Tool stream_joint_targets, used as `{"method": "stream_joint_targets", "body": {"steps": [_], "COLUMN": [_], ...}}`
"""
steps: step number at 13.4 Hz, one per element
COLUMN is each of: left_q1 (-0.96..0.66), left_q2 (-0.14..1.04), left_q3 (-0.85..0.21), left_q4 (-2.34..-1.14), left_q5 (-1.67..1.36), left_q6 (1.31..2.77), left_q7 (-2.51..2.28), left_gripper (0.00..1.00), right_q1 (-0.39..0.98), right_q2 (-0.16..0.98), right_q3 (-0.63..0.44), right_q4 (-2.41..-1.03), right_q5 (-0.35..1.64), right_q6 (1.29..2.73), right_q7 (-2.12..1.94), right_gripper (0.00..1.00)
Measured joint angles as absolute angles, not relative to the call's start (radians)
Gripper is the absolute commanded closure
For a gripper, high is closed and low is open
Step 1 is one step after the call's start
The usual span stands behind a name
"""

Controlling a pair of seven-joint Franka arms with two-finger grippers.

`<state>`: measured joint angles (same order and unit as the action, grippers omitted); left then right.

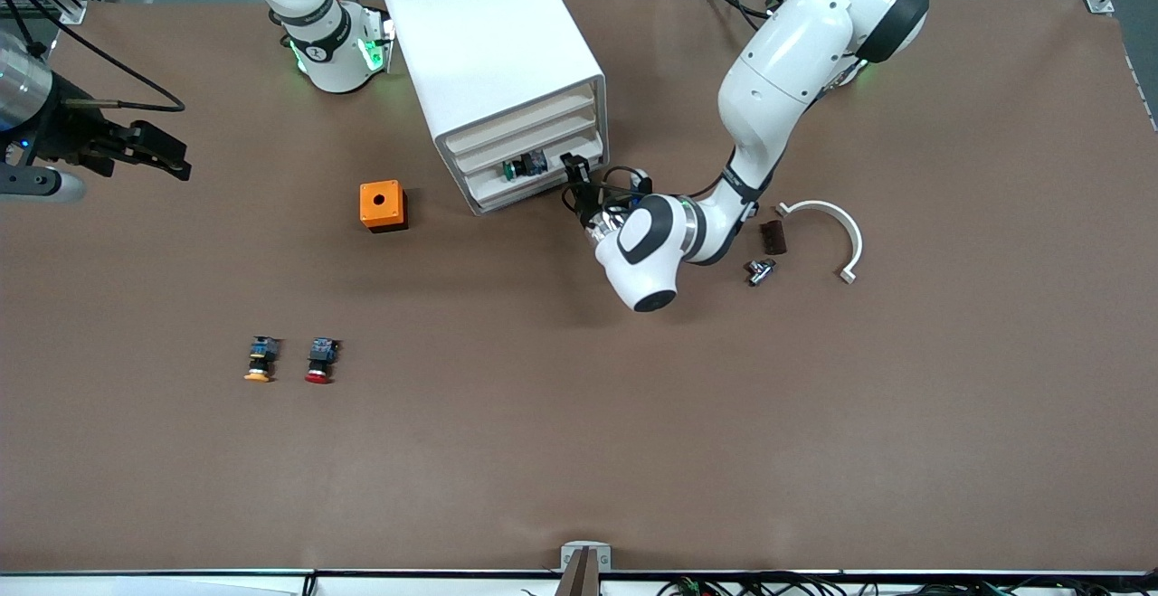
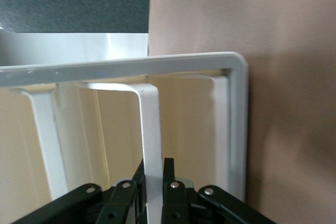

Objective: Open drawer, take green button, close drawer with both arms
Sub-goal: 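Reach the right gripper into the open drawer while the left gripper holds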

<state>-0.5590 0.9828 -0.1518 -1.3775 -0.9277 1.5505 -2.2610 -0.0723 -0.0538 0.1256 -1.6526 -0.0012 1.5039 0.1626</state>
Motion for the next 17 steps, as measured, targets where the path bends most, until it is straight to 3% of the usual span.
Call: {"method": "stream_joint_targets", "body": {"steps": [6,7,8,9,10,17], "left_q1": [-0.432,-0.418,-0.411,-0.407,-0.405,-0.332], "left_q2": [0.983,0.983,0.983,0.982,0.982,0.926], "left_q3": [-0.133,-0.133,-0.133,-0.134,-0.134,-0.131], "left_q4": [-1.318,-1.316,-1.315,-1.312,-1.308,-1.280], "left_q5": [-0.898,-0.898,-0.898,-0.898,-0.898,-0.829], "left_q6": [1.558,1.559,1.560,1.560,1.562,1.568], "left_q7": [-2.140,-2.122,-2.112,-2.097,-2.083,-2.051], "left_gripper": [0.95,0.84,0.65,0.25,0.01,0.01], "right_q1": [0.112,0.157,0.199,0.238,0.274,0.532], "right_q2": [-0.002,0.021,0.046,0.072,0.098,0.291], "right_q3": [0.135,0.137,0.137,0.138,0.138,0.138], "right_q4": [-1.672,-1.672,-1.673,-1.674,-1.675,-1.712], "right_q5": [0.001,0.004,0.014,0.029,0.040,0.054], "right_q6": [1.556,1.583,1.612,1.641,1.672,1.997], "right_q7": [0.612,0.701,0.781,0.859,0.935,1.473], "right_gripper": [0.00,0.00,0.00,0.00,0.00,0.00]}}
